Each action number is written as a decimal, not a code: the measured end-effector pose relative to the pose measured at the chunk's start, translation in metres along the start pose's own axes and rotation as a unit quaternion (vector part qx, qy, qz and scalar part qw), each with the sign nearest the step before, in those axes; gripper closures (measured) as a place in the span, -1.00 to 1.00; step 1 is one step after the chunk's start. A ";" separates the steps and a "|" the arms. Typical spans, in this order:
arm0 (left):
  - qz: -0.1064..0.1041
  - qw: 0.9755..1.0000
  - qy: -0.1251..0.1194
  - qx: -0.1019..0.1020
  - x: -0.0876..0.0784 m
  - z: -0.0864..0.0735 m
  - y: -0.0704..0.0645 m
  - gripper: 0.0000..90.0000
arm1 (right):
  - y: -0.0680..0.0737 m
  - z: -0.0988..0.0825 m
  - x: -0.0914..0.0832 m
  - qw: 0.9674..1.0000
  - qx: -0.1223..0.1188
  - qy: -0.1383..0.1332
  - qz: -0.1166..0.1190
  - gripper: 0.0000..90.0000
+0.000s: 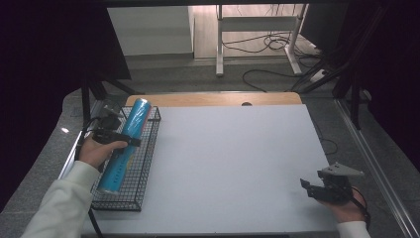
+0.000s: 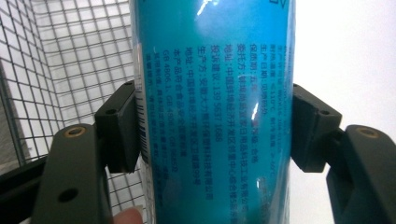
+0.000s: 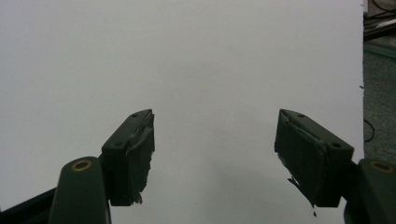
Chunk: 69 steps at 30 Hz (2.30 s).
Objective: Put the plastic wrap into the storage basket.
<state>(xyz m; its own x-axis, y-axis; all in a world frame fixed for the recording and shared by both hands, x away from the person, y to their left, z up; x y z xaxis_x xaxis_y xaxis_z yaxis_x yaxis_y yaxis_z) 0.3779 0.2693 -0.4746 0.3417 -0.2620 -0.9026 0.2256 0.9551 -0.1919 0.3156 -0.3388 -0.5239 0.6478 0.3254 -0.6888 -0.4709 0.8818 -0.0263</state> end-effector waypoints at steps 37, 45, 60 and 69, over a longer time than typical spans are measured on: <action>0.071 0.997 0.012 0.003 0.040 -0.004 -0.001 -0.62 | -0.001 -0.001 0.001 1.000 -0.007 0.006 -0.002 -0.37; 0.057 0.995 -0.072 0.043 0.007 -0.015 -0.018 -0.70 | 0.002 0.002 0.000 1.000 -0.011 -0.004 0.006 -0.37; -0.080 0.981 -0.125 0.128 0.005 -0.064 -0.095 -0.60 | 0.033 0.009 0.006 0.998 -0.036 -0.008 0.059 -0.38; -0.097 0.971 -0.119 0.182 0.025 -0.096 -0.144 -0.55 | 0.053 0.016 0.007 0.995 -0.054 -0.018 0.081 -0.38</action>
<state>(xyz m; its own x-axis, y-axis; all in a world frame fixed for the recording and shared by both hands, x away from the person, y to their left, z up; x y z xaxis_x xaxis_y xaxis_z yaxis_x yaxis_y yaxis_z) 0.2664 0.1387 -0.5067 0.4524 -0.4987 -0.7394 0.5996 0.7838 -0.1618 0.3047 -0.2843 -0.5190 0.5779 0.4741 -0.6643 -0.6315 0.7753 0.0039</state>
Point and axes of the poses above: each handheld gripper's, and its own axes: x roughly forward along the jaws, z roughly out of its top, y roughly to its left, the point moved 6 cm from there along x, roughly forward along the jaws, and after that the axes turned 3 degrees about z, right-handed, at the moved point
